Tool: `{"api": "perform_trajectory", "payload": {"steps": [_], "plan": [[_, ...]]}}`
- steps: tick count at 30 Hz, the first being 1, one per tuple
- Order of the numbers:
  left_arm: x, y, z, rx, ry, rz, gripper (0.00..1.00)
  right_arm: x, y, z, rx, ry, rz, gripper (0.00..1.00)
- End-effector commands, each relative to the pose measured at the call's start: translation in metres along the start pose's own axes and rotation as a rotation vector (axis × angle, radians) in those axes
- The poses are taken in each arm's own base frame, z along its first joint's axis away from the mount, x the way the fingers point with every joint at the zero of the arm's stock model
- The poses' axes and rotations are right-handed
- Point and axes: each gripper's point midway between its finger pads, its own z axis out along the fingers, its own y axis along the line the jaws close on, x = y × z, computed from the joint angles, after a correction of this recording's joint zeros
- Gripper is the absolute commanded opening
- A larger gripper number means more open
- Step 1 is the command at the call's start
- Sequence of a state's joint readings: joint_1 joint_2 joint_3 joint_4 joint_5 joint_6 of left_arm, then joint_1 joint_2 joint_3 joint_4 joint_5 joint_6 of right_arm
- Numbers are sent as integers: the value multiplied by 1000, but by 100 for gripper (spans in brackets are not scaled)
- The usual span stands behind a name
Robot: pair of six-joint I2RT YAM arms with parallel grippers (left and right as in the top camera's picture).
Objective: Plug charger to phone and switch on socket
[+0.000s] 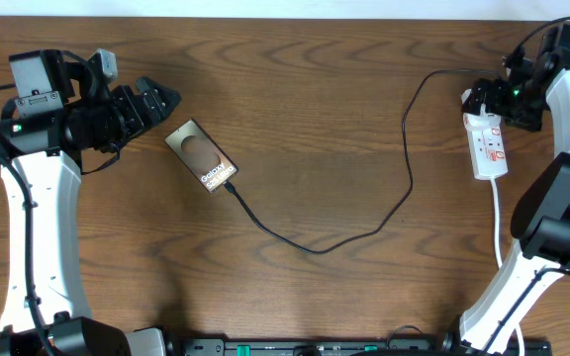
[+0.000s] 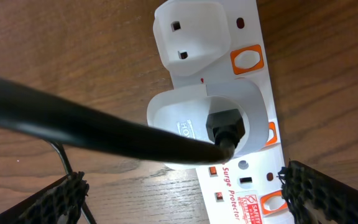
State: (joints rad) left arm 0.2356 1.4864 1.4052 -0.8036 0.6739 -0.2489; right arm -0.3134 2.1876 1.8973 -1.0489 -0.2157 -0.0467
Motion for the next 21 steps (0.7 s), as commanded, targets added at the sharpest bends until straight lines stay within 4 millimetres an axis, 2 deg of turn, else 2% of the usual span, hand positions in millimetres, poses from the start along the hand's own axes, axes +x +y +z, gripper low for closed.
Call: {"api": "perform_trajectory", "payload": {"steps": [1,5,21], "plan": [[-3,2,1,-13,-2,18,93,2,-7,17,-4,30,-7,99],[-3,2,1,-13,-2,25,93,10,-8,30,-14,71,6,99],[-2,3,1,-14,1,24,93,5,-6,33,-32,54,-1,99]]}}
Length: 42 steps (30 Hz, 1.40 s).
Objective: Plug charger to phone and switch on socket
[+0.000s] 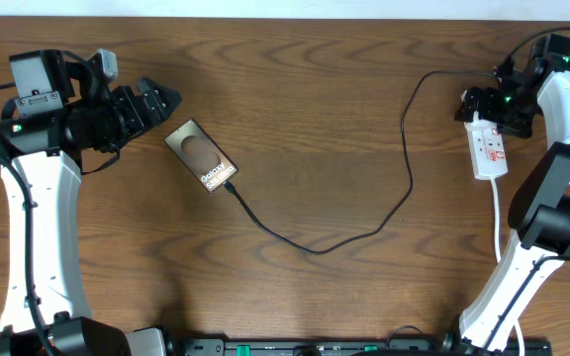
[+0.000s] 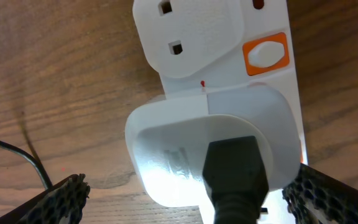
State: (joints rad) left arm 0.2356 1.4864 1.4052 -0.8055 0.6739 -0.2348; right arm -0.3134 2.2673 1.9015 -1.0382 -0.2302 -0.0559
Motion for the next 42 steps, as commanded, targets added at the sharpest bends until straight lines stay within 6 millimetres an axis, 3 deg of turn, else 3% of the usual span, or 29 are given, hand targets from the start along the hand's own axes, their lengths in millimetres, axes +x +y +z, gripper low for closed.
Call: {"api": "perform_trajectory", "payload": {"steps": [1,42], "plan": [[-2,3,1,-14,0,11,93,-4,-2,0,-14,-9,-6,99],[0,3,1,-17,9,15,93,8,1,15,-48,19,23,99]]}}
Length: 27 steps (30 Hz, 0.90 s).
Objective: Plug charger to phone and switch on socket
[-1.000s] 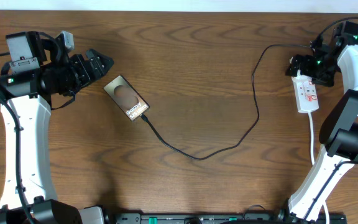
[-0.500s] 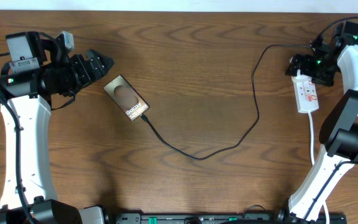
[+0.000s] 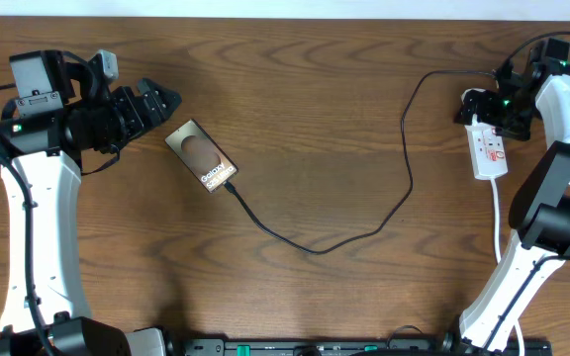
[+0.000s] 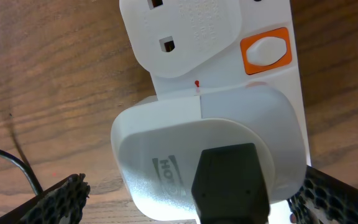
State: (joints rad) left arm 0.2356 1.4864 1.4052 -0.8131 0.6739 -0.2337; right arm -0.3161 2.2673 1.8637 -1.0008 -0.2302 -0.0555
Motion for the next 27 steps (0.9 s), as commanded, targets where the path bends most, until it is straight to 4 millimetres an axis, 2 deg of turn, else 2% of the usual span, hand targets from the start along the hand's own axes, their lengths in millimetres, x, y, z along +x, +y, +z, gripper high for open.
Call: {"api": "perform_trajectory", "payload": {"steps": [1,27], "plan": [[-1,3,1,-15,3,18,93,5,8,7,-66,16,19,99],[0,3,1,-16,9,30,93,5,44,12,-123,25,17,99]]}}
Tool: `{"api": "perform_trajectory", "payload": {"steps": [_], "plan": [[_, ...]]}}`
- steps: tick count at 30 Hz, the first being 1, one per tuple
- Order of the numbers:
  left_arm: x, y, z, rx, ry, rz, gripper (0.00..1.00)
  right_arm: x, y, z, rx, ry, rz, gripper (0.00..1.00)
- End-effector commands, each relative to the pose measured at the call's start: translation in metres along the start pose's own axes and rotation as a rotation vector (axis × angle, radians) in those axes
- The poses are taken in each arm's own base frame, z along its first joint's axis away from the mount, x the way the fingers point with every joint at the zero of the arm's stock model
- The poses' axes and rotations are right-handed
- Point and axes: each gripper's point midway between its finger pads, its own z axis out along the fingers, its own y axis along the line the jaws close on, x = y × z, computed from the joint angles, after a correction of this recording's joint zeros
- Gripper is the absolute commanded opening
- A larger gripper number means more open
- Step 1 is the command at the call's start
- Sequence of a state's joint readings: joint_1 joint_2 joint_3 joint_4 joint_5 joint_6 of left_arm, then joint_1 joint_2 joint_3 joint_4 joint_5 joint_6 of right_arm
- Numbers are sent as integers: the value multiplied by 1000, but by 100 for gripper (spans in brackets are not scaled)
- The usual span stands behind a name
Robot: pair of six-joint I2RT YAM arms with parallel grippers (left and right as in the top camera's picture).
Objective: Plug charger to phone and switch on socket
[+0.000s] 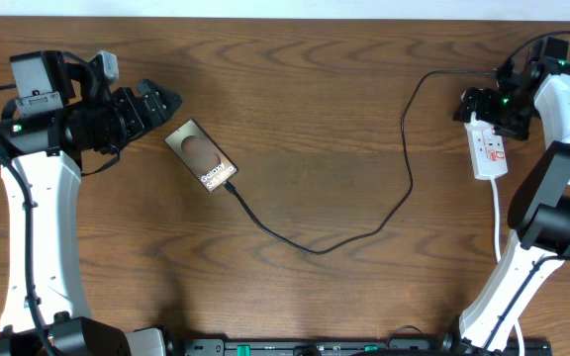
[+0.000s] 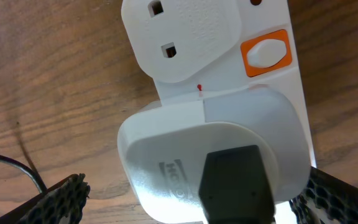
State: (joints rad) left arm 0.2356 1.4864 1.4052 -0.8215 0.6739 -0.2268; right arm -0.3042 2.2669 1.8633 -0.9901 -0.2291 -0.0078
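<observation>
The phone (image 1: 201, 157) lies flat on the left of the table with the black cable (image 1: 315, 247) plugged into its lower right end. The cable runs to a white charger (image 2: 166, 155) seated in the white power strip (image 1: 488, 148); a black USB plug (image 2: 238, 183) sits in the charger. My right gripper (image 2: 197, 205) hovers open just over the charger, its mesh fingertips (image 2: 61, 199) wide apart on either side. An orange switch (image 2: 266, 53) sits beside the empty socket (image 2: 185, 37) above the charger. My left gripper (image 1: 161, 102) is open just up-left of the phone, holding nothing.
The power strip's white lead (image 1: 498, 213) runs down the right side toward the right arm's base. The cable loops across the table's middle. A black rail (image 1: 315, 346) lines the front edge.
The right gripper has shifted very slightly over the charger; the strip sits a touch lower in the wrist view. Phone, cable and left arm are unchanged.
First the right gripper stood open over the strip, with the cable crossing its view. Then it was closer and further up the strip, above the charger. It has stayed there, open, since. The left arm and the plugged-in phone kept still throughout.
</observation>
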Motion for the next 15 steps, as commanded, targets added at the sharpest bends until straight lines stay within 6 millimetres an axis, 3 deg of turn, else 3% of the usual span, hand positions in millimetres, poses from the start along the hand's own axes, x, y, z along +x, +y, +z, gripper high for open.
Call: {"api": "perform_trajectory", "payload": {"steps": [1,15], "plan": [[-2,3,1,-15,2,27,93,8,39,11,-123,35,-14,99],[-1,3,1,-14,3,27,92,11,45,13,-131,43,-1,99]]}}
